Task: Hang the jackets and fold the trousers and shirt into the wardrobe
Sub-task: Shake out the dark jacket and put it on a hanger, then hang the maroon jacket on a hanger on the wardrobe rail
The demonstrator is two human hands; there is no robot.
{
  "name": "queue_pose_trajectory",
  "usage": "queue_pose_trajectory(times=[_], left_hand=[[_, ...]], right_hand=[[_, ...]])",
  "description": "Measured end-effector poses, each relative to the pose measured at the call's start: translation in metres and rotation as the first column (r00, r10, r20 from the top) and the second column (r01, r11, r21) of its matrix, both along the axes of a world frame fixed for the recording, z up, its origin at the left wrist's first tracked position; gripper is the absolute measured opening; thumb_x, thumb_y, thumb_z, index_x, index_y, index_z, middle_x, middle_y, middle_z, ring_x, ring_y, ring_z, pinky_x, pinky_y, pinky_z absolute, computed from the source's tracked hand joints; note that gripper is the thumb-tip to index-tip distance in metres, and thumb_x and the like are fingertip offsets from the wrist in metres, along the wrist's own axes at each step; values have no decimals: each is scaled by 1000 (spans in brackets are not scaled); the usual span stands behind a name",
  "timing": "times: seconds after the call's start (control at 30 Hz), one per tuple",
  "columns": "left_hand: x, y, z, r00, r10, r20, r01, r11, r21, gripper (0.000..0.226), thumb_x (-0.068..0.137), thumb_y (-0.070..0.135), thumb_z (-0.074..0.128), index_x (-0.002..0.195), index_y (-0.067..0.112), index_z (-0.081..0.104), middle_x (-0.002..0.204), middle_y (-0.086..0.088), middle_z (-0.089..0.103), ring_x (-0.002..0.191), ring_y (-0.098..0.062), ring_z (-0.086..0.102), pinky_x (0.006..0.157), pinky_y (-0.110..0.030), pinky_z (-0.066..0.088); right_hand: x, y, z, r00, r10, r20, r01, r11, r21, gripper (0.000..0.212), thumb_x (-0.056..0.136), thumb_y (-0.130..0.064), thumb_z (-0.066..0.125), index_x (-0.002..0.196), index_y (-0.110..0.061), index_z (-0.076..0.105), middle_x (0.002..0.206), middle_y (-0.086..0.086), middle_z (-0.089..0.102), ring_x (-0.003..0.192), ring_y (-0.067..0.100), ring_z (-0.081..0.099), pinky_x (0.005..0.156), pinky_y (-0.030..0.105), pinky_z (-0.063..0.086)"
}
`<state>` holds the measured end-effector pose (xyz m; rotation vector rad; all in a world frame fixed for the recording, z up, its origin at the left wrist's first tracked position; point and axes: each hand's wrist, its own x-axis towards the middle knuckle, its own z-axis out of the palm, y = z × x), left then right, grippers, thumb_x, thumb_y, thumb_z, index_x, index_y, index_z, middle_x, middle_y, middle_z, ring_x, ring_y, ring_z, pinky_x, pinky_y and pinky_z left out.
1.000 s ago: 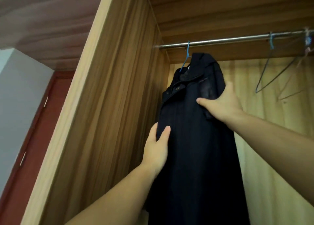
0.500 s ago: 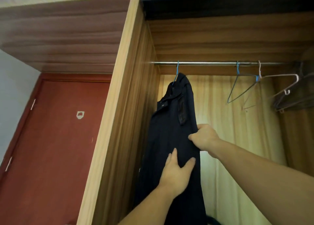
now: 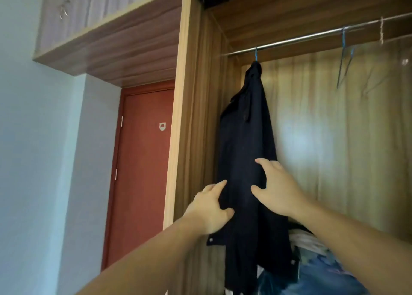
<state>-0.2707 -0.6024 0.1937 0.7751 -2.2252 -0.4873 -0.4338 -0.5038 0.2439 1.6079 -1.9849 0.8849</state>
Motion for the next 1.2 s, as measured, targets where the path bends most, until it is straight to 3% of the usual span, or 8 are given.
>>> queue_pose_trajectory(times=[0.2,0.53,0.73,0.93,1.2], left_hand=[[106,30,-26,906,325,270,-294,944,-149,75,87,39,57,152,38,18,159,3,24,143,-26,26,113,-48,33],[329,64,-79,695,629,348,-633,765,-120,74,86,43,57,151,36,21,156,4,30,140,-25,29,109,-46,37],[485,89,-115,548,771,325,-797,599,-76,71,89,43,57,151,36,23,155,5,31,140,-23,30,107,-41,36],[621,133,-156,385,879,282,-916,402,-3,68,89,42,58,150,33,28,153,5,32,137,-22,31,104,-39,41],[735,216,-189,58,951,305,-998,60,4,69,86,42,58,148,35,30,153,3,34,136,-24,35,102,-43,41]], right_hand=[[59,13,-58,982,179,68,-185,977,110,67,91,-34,58,148,-29,23,147,-2,34,103,18,57,81,35,52],[250,-32,-110,879,472,64,-476,864,166,67,89,-40,58,146,-35,24,152,-6,31,123,20,52,86,39,53],[409,-58,-140,748,660,74,-655,715,243,69,89,-36,58,149,-28,25,153,-1,31,135,21,39,103,40,41],[545,-73,-176,608,792,57,-770,570,285,64,91,-41,55,147,-25,29,150,-1,35,134,21,40,104,41,40],[698,-71,-216,360,932,45,-873,319,370,63,91,-44,54,146,-25,30,149,-1,37,132,22,43,100,39,43]])
